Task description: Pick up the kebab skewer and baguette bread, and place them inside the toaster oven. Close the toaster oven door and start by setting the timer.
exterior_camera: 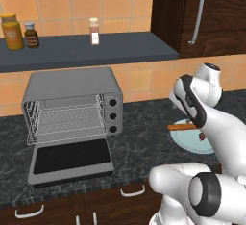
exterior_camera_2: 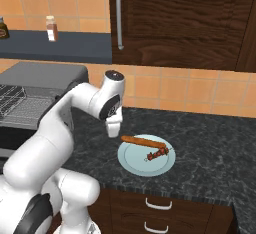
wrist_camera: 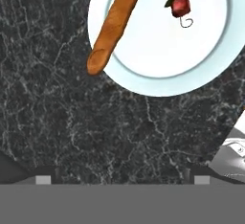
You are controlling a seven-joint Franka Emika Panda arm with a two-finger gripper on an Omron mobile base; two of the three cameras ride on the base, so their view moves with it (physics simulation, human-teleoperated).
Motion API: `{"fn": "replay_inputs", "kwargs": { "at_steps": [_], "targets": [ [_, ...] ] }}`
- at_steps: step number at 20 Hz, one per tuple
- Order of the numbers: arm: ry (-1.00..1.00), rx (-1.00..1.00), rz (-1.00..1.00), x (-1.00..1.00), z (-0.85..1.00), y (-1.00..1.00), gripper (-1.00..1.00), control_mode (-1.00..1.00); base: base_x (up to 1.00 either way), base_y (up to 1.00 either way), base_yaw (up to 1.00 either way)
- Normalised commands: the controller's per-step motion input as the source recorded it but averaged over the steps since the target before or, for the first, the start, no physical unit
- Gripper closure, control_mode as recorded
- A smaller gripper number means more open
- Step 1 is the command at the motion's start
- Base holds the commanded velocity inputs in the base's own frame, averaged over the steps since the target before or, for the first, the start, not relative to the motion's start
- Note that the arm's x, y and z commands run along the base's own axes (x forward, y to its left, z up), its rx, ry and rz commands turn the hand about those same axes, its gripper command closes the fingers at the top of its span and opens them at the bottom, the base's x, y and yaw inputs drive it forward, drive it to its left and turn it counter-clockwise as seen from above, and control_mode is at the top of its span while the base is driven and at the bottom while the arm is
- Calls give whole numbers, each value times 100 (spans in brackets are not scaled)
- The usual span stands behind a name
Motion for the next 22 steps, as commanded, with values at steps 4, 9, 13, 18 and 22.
{"fn": "replay_inputs", "kwargs": {
  "at_steps": [4, 9, 13, 18, 22],
  "targets": [
    [0, 11, 0, 23, -19, -60, -100, -100, 0, 0, 0],
    [0, 8, 0, 37, -28, -55, -100, -100, 0, 0, 0],
    [0, 6, 0, 17, -34, -51, -100, -100, 0, 0, 0],
    [3, 3, -1, 16, -23, -28, -100, -100, 0, 0, 0],
    [15, -4, -10, 39, -16, -1, -100, -100, 0, 0, 0]
  ]
}}
